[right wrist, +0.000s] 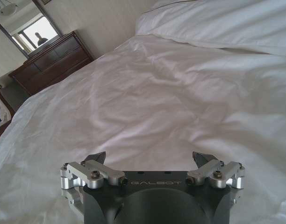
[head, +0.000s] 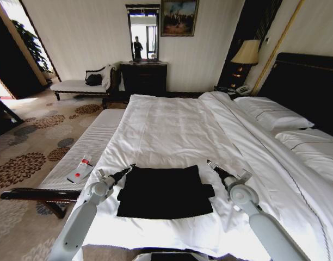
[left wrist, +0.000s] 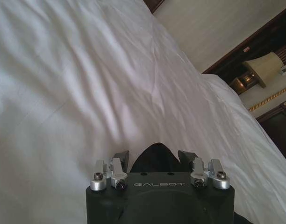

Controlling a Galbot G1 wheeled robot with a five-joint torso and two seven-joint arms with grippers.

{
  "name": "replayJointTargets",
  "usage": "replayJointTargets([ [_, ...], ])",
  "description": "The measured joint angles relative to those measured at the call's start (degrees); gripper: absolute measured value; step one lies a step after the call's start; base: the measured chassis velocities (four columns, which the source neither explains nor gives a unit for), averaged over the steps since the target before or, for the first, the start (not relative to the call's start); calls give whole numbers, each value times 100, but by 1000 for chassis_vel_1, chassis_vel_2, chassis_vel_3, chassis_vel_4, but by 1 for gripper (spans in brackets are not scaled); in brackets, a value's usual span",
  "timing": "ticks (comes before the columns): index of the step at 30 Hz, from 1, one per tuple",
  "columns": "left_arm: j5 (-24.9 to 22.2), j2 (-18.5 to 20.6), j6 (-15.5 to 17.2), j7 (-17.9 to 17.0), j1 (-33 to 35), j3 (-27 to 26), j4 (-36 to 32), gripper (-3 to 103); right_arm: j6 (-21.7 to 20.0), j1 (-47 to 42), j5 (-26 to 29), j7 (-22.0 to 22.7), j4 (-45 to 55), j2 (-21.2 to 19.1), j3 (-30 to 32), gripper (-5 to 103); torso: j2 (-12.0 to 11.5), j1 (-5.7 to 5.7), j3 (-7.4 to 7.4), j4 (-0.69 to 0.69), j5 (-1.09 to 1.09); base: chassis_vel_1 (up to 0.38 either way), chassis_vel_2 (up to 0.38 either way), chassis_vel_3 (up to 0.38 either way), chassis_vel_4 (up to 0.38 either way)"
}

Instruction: Fold the clothes on the bed.

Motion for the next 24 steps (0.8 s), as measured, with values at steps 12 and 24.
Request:
replayJointTargets([
  [12,-5,-22,-45,19,-7,-32,9,16,3,-25,-63,13,-26,30,-61,100,0,0,0,-1,0,0,0,0,0],
  [24,33,-100,-45,18,-11,-89,23,0,8,-58,-89,18,-53,23,-64,100,0,0,0,-1,0,0,0,0,0],
])
